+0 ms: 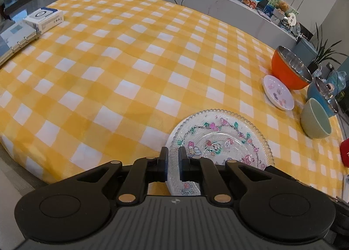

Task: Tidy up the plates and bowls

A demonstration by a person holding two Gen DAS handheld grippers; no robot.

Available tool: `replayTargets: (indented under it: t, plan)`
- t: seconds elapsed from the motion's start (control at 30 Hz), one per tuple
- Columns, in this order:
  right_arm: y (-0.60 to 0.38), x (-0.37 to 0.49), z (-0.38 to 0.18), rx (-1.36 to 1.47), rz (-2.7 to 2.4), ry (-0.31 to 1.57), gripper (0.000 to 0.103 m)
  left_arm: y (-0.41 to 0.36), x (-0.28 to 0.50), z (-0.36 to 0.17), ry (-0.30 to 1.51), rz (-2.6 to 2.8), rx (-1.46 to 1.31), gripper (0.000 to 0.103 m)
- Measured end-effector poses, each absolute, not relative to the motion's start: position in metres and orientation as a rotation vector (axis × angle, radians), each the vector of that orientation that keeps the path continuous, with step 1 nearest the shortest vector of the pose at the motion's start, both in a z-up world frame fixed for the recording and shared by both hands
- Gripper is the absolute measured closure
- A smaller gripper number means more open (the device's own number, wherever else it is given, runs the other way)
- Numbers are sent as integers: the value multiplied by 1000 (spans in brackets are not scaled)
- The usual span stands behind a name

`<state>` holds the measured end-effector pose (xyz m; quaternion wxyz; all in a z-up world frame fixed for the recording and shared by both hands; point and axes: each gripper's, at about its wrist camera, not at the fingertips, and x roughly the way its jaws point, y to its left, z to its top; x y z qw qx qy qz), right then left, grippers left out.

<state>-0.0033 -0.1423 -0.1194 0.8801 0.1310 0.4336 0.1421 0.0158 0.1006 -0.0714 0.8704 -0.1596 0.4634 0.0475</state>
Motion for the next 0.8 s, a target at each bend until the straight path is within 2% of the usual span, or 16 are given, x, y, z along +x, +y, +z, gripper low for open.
replayTargets:
  t: [0.23, 0.4, 0.57, 0.7, 0.8]
  plan:
    - [-137, -6, -118, 218, 292, 886, 97, 92, 15, -70, 965, 113, -259, 94]
    - [-129, -10, -117, 154, 291, 864, 96, 88, 15, -70, 967, 126, -218, 86]
    - [-131, -11, -115, 175, 288, 862, 93, 91, 13, -64, 944, 128, -239, 85]
    - [-139, -10, -112, 222, 271, 862, 79, 90, 11, -53, 906, 118, -247, 76]
    - [-147, -7, -108, 262, 254, 864, 79, 83, 15, -42, 885, 75, -253, 72]
